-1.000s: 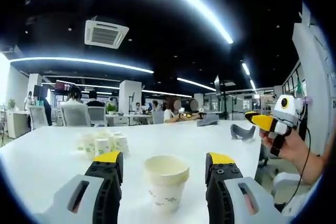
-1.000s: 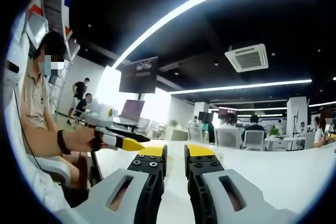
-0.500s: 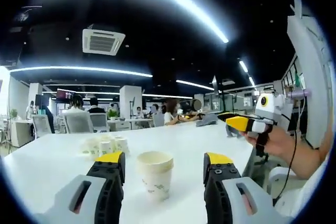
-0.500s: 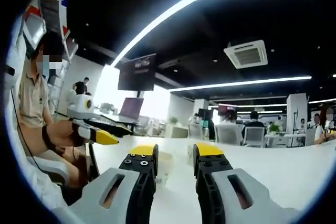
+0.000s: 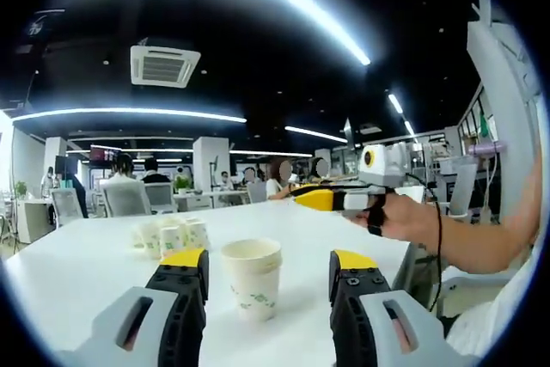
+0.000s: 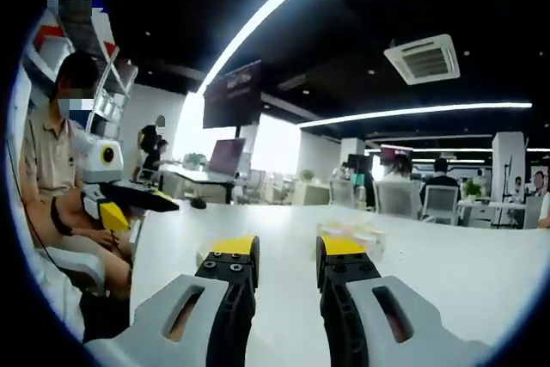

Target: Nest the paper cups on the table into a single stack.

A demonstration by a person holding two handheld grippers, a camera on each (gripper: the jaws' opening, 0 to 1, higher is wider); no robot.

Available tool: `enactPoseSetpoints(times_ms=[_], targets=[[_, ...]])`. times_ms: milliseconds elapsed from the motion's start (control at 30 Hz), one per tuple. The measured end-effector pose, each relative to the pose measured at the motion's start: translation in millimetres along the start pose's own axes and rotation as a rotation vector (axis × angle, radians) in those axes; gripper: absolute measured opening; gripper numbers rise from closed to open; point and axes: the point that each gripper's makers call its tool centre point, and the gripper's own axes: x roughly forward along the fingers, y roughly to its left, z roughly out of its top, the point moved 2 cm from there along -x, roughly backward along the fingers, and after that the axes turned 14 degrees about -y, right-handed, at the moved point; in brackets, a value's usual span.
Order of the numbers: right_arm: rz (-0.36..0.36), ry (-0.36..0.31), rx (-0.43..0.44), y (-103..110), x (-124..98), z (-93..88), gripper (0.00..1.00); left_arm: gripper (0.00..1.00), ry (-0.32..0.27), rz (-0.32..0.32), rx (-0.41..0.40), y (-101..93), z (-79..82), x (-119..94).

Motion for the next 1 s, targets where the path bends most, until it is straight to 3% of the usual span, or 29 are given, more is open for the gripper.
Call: enactPoseSetpoints(times_ms=[100, 300, 467, 600, 833, 1000], targets=[[0.015, 0.068, 0.028, -23.3, 22.6, -26.3, 0.31, 0.59, -0.019, -0.002, -0.011, -0.8, 4.7, 2.2], [0.0, 0.141, 0.064, -66.2, 62.0, -57.5, 0.37, 0.58, -0.029, -0.02, -0.001, -5.2, 9.9, 6.4], [-0.03, 0.209, 0.09, -100.3, 93.7, -91.7, 0.42, 0.58, -0.02, -0.006, 0.012, 5.9, 7.8, 3.5], [-0.048, 0.243, 0.106, -121.8, 117.4, -108.9, 0.45, 0.58, -0.017, 0.017, 0.02, 17.5, 11.1, -1.1], [-0.096, 0.27, 0.109, -142.6, 142.2, -120.5, 0.46, 0.55, -0.028, 0.032, 0.046, 24.0, 16.8, -1.4], [-0.109, 0.306, 0.101, -138.3, 155.3, -136.4, 0.45, 0.55, -0.02, 0.034, 0.034, 25.5, 10.6, 0.4]])
